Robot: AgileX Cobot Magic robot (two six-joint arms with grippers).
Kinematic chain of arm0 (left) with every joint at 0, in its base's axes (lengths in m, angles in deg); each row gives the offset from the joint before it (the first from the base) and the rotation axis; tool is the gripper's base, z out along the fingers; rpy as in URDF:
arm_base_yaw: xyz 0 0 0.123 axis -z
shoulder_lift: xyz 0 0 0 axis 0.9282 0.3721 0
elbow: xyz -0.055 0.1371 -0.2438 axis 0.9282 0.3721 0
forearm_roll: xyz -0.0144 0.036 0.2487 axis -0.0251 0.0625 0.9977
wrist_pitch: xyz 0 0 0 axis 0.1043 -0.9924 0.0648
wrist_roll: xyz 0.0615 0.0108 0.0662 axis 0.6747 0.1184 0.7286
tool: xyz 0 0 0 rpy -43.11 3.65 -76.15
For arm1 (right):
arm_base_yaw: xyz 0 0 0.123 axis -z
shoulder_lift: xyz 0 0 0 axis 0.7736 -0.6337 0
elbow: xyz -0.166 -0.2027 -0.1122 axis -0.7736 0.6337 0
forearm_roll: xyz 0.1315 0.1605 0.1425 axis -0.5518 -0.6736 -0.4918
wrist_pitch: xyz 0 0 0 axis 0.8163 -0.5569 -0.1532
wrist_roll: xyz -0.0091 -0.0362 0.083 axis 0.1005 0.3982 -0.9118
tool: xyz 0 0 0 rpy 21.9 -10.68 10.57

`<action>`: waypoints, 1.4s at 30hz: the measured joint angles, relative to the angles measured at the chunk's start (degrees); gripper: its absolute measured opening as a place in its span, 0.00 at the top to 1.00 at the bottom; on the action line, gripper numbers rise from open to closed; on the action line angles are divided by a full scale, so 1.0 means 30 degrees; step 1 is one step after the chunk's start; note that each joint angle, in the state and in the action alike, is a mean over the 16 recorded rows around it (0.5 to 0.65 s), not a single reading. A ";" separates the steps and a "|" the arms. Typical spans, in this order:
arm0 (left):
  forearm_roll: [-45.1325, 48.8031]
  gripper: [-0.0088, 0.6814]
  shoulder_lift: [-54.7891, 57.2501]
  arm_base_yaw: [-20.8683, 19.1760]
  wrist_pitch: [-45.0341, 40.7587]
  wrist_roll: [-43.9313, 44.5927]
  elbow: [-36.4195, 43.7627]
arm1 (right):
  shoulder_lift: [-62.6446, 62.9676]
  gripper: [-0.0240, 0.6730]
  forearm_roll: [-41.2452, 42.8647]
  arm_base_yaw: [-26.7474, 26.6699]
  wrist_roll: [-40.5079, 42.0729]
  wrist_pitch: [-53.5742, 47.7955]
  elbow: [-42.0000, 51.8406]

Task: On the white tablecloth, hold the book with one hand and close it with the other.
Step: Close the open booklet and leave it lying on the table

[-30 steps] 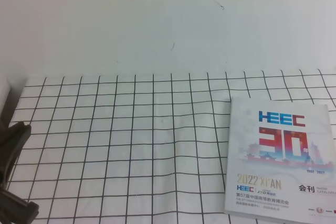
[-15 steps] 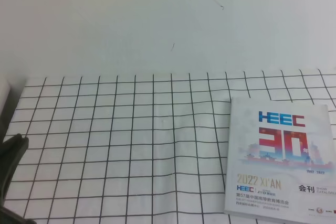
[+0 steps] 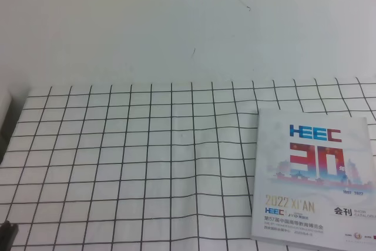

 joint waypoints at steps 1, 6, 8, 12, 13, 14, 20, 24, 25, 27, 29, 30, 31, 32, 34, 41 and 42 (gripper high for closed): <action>-0.0015 0.99 -0.0253 0.0000 0.0131 0.0063 0.0232 | 0.0000 0.97 -0.0006 0.0000 0.0000 -0.0002 0.0000; 0.1433 0.99 -0.0934 -0.0106 0.0722 -0.1360 0.0825 | 0.0000 0.97 -0.0054 0.0000 0.0000 -0.0010 0.0000; 0.2822 0.99 -0.0997 -0.0253 0.0827 -0.3062 0.0843 | 0.0000 0.97 -0.0076 0.0000 0.0000 -0.0014 0.0000; 0.6652 0.99 -0.1013 -0.0776 0.0220 -0.8601 0.0843 | 0.0000 0.97 -0.0120 0.0000 0.0000 -0.0019 0.0000; 0.7766 0.99 -0.1015 -0.0944 -0.0121 -1.0263 0.0843 | 0.0000 0.97 -0.0131 0.0000 0.0000 -0.0019 0.0000; 0.8924 0.99 -0.1017 -0.1121 -0.0489 -1.1962 0.0843 | 0.0000 0.97 -0.0142 0.0000 0.0000 -0.0019 0.0000; 1.5790 0.99 -0.1102 -0.2219 -0.2946 -2.1633 0.0841 | 0.0000 0.97 -0.0163 0.0000 0.0000 -0.0019 0.0000; 1.8600 0.99 -0.1174 -0.2739 -0.4453 -2.5358 0.0832 | 0.0000 0.97 -0.0163 0.0000 0.0000 -0.0019 0.0000; 1.9032 0.99 -0.1194 -0.2811 -0.4716 -2.5816 0.0830 | 0.0000 0.97 -0.0163 0.0000 0.0000 -0.0019 0.0000; 1.9691 0.99 -0.1232 -0.2857 -0.5037 -2.6326 0.0826 | 0.0000 0.97 -0.0163 0.0000 0.0000 -0.0019 0.0000; 2.0172 0.99 -0.1268 -0.2767 -0.5100 -2.6450 0.0822 | 0.0000 0.97 -0.0168 0.0000 0.0000 -0.0019 0.0000; 2.0406 0.99 -0.1286 -0.2681 -0.5100 -2.6449 0.0819 | 0.0000 0.97 -0.0170 0.0000 0.0000 -0.0019 0.0000; 2.0648 0.99 -0.1298 -0.2578 -0.5100 -2.6453 0.0817 | 0.0000 0.97 -0.0172 0.0000 0.0000 -0.0019 0.0000; 2.0895 0.99 -0.1305 -0.2459 -0.5100 -2.6484 0.0815 | 0.0000 0.97 -0.0174 0.0000 0.0000 -0.0019 0.0000; 2.1367 0.99 -0.1315 -0.2216 -0.5100 -2.6668 0.0811 | 0.0000 0.97 -0.0179 0.0000 0.0000 -0.0019 0.0000; 2.2845 0.99 -0.1327 -0.1339 -0.5100 -2.8411 0.0804 | 0.0000 0.97 -0.0196 0.0000 0.0000 -0.0019 0.0000; 2.3060 0.99 -0.1327 -0.1236 -0.5100 -2.8702 0.0802 | 0.0000 0.97 -0.0200 0.0000 0.0000 -0.0019 0.0000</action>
